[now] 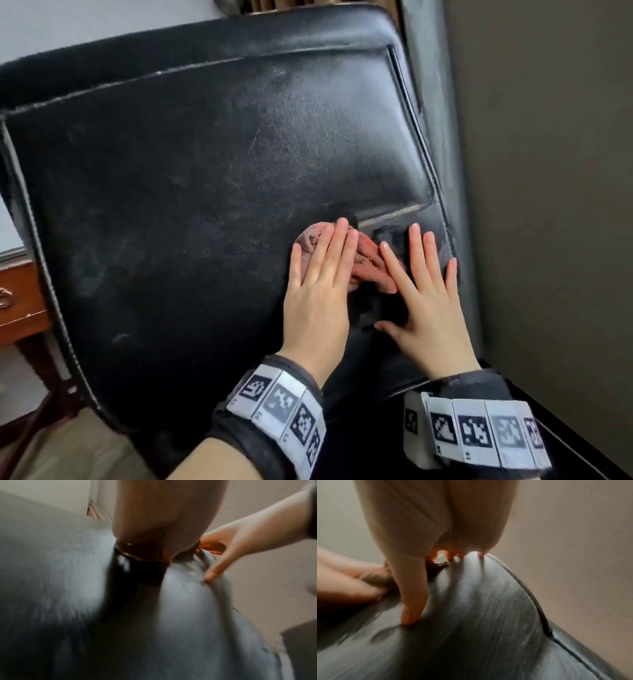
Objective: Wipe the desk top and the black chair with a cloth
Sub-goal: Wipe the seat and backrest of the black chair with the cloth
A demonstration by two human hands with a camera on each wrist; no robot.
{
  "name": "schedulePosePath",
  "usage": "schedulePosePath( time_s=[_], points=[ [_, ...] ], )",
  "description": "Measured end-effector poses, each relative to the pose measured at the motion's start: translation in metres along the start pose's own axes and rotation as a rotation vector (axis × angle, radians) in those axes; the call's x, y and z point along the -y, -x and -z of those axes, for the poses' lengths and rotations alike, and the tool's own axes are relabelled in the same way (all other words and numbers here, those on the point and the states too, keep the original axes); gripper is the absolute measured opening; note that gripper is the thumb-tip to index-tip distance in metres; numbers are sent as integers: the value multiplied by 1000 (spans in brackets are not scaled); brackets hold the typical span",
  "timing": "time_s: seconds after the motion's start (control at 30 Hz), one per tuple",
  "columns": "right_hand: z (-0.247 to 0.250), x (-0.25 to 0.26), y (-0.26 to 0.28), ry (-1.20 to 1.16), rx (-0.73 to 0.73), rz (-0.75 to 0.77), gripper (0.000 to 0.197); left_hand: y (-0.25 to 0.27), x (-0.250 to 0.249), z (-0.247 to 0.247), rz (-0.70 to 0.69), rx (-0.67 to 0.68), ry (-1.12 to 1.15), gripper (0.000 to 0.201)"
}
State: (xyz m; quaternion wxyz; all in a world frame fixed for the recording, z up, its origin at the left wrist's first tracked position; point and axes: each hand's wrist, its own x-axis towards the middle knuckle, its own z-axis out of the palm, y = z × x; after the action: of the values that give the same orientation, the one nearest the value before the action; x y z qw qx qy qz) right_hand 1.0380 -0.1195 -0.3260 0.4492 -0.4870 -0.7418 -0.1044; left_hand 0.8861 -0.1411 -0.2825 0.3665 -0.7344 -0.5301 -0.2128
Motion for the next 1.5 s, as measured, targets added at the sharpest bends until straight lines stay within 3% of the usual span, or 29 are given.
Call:
schedulePosePath(
  time_s=[0.13, 0.27, 0.37, 0.47, 0.63, 0.87, 0.93, 1.03, 1.17, 1.3, 1.4, 1.5],
  points=[
    [12, -11, 1, -121, 38, 25, 112, 21, -12, -9, 7, 54, 8, 68],
    [18, -14, 1, -172, 58, 39, 109, -29, -13, 13, 56, 53, 56, 72],
    [15, -15, 2, -241, 15, 29, 107, -57, -22, 16, 144, -35, 66, 69],
    [14, -17, 2, -325, -78, -7, 102, -30, -35, -6, 151, -110, 67, 65],
    [18, -20, 6, -458, -161, -11, 99, 36, -62, -40, 121, -45, 131, 67],
    [29, -21, 6, -623, -198, -104, 91, -69, -51, 4, 44, -147, 247, 66],
    [31, -22, 7, -713, -230, -146, 89, -77, -55, 6, 45, -151, 216, 67],
    [34, -24, 8, -725, -295, -133, 90, -33, -71, -25, -15, -166, 171, 61],
    [36, -23, 9, -686, -261, -124, 80, 18, -84, -60, -117, -77, 109, 63],
    [38, -24, 9, -679, -307, -159, 73, -38, -74, -29, -189, -128, 179, 55],
    [43, -24, 8, -674, -351, -224, 75, -89, -75, -1, -96, -188, 234, 60],
    [44, -25, 9, -694, -347, -292, 69, -97, -83, -1, -73, -200, 185, 58]
  ],
)
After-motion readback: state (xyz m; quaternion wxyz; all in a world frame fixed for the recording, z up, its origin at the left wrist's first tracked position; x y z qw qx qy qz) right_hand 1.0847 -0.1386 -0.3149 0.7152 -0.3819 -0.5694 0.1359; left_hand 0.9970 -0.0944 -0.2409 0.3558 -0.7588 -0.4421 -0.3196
